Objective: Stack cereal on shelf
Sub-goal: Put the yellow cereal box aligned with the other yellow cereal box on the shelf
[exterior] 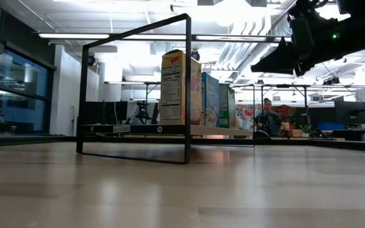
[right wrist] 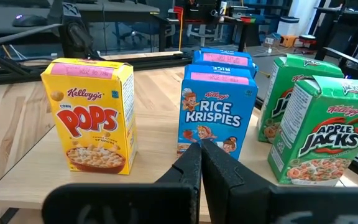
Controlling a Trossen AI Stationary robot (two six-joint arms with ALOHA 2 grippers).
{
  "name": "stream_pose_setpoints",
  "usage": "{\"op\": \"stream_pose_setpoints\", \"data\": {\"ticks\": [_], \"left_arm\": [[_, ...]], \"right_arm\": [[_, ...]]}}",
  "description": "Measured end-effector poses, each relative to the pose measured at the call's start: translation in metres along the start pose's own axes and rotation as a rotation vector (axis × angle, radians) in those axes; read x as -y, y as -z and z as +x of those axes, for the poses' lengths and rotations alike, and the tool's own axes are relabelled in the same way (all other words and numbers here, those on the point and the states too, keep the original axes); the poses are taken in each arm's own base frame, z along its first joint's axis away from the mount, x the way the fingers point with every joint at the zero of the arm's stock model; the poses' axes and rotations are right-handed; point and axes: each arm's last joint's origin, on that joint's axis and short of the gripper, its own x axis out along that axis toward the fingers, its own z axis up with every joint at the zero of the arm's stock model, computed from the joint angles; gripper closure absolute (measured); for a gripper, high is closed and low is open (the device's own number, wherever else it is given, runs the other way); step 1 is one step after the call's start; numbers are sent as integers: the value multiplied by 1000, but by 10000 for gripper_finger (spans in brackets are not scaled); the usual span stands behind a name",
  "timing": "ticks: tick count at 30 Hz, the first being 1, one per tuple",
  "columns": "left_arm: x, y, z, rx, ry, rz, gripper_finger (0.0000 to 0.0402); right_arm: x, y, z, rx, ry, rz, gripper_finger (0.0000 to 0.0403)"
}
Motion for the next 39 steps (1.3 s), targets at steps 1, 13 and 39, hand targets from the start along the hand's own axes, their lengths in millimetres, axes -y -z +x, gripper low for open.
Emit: {"op": "stream_pose_setpoints", "data": {"ticks": [1,13,39], "left_arm": [[4,-2,1,-38,-22,-6,103],[24,1,31,-187,-351,-2,103],[15,29,49,-200,-464,-74,103]], "right_arm": [[0,0,0,0,0,-4,402],[-1,0,0,-2,-12,46,402],[-3,2,0,-25,-93,53,402]]}}
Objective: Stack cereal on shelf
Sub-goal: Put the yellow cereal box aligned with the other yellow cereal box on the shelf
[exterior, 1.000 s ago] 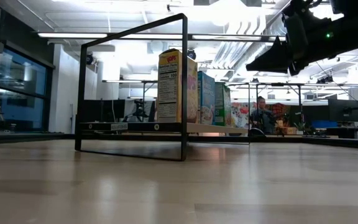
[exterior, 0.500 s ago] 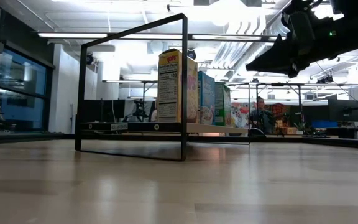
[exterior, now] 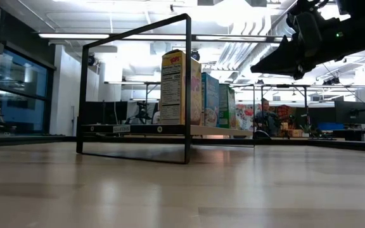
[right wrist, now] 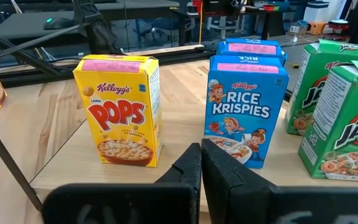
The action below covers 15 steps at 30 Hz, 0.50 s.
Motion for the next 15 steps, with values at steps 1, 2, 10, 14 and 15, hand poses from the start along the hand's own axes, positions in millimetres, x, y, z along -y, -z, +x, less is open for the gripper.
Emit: {"op": "stream_pose_setpoints", "data": {"ticks": [1,2,10,14,15], "left_arm": [[0,1,4,-18,5,-3,103],[0,2,7,-29,2,-2,103],[-2,3,15,-17,-17,24,103],[-2,3,15,-12,-17,26,103],[-2,3,15,-11,-17,26,103]], "right_arm": [[0,0,0,0,0,0,402],[0,0,0,0,0,0,402],[0,0,0,0,0,0,402],[0,0,0,0,1,0,402],[0,0,0,0,1,1,402]]}}
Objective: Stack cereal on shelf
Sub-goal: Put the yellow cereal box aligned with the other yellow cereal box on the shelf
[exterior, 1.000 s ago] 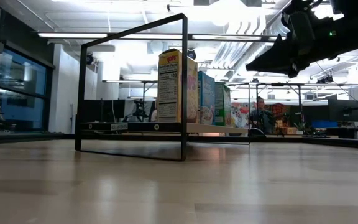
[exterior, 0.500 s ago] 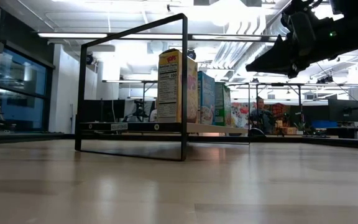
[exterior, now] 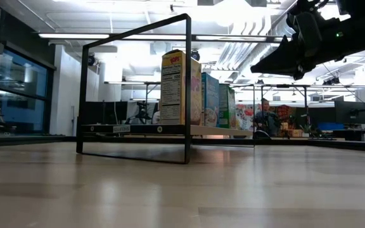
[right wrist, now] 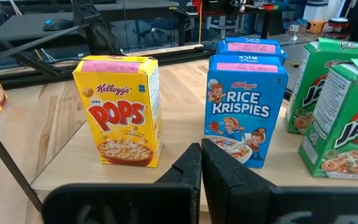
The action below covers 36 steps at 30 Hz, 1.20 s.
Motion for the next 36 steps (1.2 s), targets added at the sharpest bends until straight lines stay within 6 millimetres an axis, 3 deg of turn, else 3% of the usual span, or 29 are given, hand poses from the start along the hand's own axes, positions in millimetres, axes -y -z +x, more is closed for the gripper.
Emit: {"op": "stream_pose_setpoints", "data": {"ticks": [26,36], "left_arm": [[10,-3,-1,32,108,4,103],[-1,4,30,-78,63,22,103]], "right_arm": [[0,3,0,-23,5,23,402],[1,3,0,-28,6,19,402]]}}
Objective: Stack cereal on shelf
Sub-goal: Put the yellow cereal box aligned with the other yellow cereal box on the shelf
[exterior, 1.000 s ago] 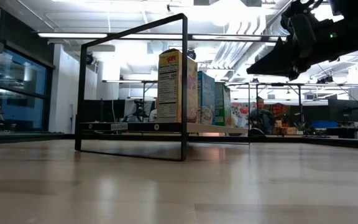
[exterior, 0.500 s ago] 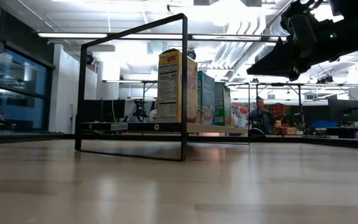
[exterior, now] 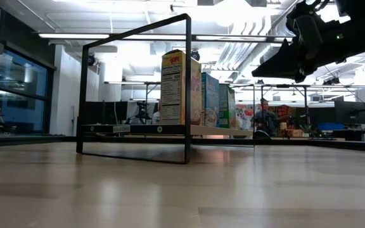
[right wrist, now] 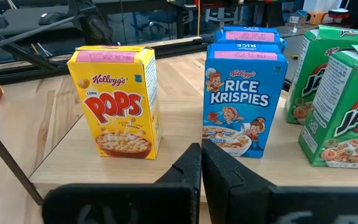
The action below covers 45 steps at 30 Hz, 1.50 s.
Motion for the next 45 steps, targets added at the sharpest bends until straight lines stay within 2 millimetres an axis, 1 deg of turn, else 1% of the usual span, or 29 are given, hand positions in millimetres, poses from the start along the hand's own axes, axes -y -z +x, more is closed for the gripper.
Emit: {"op": "stream_pose_setpoints", "data": {"ticks": [4,7,10,15,17,19,23,26,28,31,36,41,45], "left_arm": [[0,-2,-1,31,-3,28,104],[0,-2,-1,36,-4,29,117],[0,-2,-1,29,-2,33,145],[0,-3,-3,16,2,75,213],[2,-7,-9,16,18,99,240],[3,-13,-19,26,38,133,263],[-2,-27,-49,99,65,176,290],[-16,-38,-74,175,47,196,295],[-28,-45,-91,215,21,203,295],[-54,-60,-119,287,-43,184,293],[-96,-94,-161,465,-122,121,292],[-132,-132,-187,550,-161,72,292],[-163,-162,-194,617,-186,-25,291]], "right_arm": [[0,0,0,0,0,7,402],[0,0,0,0,0,7,402],[0,0,0,0,0,7,402],[0,0,0,0,0,7,402],[0,0,0,0,0,7,402],[0,0,0,0,0,7,402],[0,0,0,0,0,7,402],[0,0,0,0,0,7,402],[0,0,0,0,0,7,402],[0,0,0,0,0,7,402],[0,0,0,0,0,7,402],[0,0,0,0,0,7,402],[0,0,0,-2,1,27,402]]}}
